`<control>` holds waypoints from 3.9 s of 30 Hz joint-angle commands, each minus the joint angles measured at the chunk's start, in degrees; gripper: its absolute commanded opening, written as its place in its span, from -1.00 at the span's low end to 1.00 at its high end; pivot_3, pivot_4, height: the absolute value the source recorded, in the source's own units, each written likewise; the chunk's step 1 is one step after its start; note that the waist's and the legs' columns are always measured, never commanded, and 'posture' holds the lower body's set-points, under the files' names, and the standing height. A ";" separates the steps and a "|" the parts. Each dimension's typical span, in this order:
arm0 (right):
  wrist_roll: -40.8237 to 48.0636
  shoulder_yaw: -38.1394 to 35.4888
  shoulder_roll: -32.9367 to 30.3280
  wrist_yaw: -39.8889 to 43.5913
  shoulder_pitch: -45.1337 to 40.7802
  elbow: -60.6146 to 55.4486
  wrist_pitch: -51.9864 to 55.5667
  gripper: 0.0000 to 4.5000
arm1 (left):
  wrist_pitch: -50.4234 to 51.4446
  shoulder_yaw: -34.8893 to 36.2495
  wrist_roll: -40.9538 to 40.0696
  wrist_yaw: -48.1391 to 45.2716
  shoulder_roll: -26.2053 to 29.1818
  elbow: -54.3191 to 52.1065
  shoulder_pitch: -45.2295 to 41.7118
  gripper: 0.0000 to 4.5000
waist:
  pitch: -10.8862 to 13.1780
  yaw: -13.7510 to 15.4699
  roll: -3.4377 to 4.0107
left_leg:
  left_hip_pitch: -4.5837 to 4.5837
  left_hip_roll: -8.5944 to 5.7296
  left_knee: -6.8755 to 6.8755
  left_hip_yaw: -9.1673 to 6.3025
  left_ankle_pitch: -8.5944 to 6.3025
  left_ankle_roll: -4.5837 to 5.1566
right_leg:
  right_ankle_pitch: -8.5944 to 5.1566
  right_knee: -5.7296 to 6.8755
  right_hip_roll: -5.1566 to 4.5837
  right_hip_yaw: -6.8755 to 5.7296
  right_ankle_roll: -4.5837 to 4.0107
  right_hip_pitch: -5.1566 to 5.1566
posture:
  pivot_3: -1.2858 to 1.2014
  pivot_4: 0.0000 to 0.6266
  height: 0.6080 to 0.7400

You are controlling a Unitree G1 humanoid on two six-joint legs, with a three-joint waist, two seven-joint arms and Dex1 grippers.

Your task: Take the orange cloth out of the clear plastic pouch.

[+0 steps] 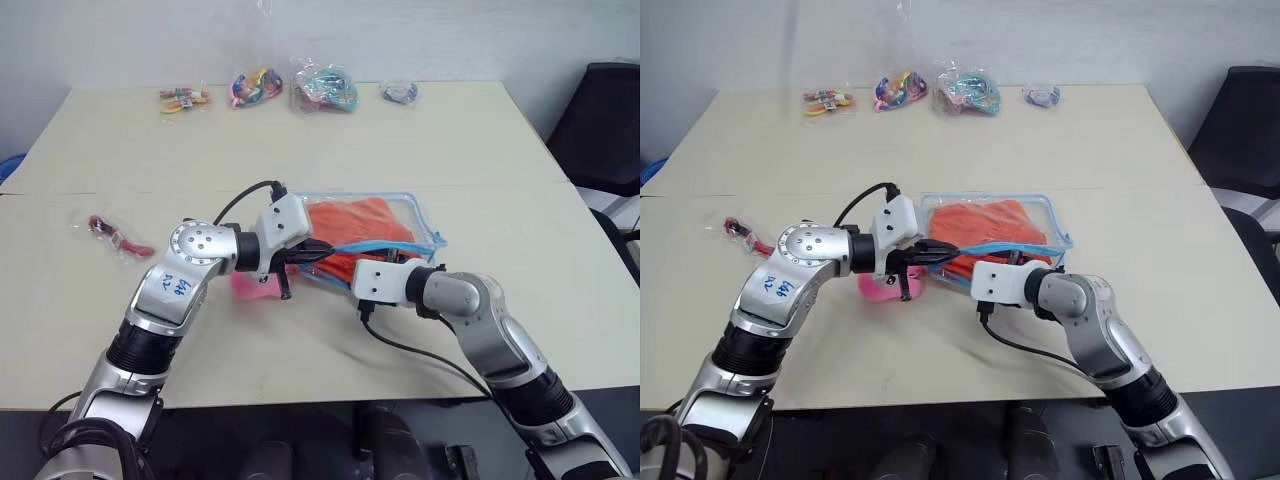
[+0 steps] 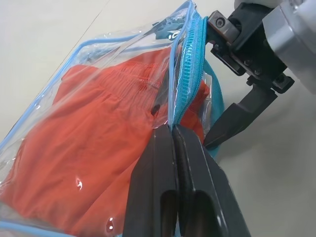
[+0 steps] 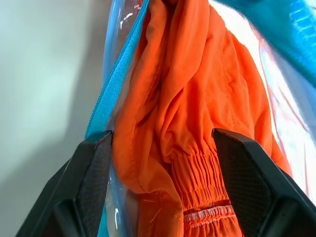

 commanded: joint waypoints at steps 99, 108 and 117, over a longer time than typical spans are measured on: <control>46.31 -42.20 -33.57 20.52 -5.12 0.03 5.89 -0.99 | -13.78 -1.54 12.92 6.27 -1.93 16.68 -2.81 -1.00 | 0.03 1.45 0.02 | -0.07 0.02 -0.03 0.10 0.02 -0.02 | 0.06 -0.18 -0.02 -0.09 0.06 0.06 | 0.03 -0.52 1.00; 20.49 -34.31 -38.88 4.61 -2.83 25.89 -32.45 -1.00 | -11.19 1.08 7.60 0.07 1.05 10.48 -0.40 -0.02 | 0.02 1.29 0.03 | -0.04 0.01 -0.14 0.36 0.05 0.03 | 0.07 -0.17 -0.07 -0.01 0.08 0.02 | 0.03 -0.52 1.00; 10.16 -33.94 -32.05 -11.98 18.78 25.61 -49.44 -1.00 | 12.45 13.05 -21.93 -17.40 9.50 -3.14 -2.49 0.26 | 0.08 1.27 0.13 | -0.03 0.11 -0.07 0.39 0.05 0.02 | 0.07 -0.11 -0.13 0.05 0.08 0.00 | 0.03 -0.52 1.00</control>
